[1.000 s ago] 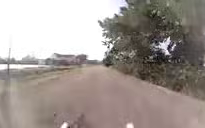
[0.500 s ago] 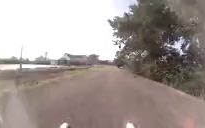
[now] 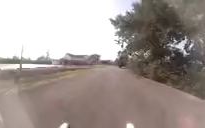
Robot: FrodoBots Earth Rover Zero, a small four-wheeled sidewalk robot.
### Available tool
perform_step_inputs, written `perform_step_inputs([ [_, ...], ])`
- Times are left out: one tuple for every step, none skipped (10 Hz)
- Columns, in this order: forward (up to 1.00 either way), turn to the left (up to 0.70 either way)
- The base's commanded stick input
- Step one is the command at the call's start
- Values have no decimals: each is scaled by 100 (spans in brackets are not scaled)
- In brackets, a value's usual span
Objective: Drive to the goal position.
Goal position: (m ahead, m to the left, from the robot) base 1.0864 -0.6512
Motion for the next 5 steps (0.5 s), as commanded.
perform_step_inputs([
  [70,0],
  [70,0],
  [70,0],
  [70,0],
  [70,0],
])
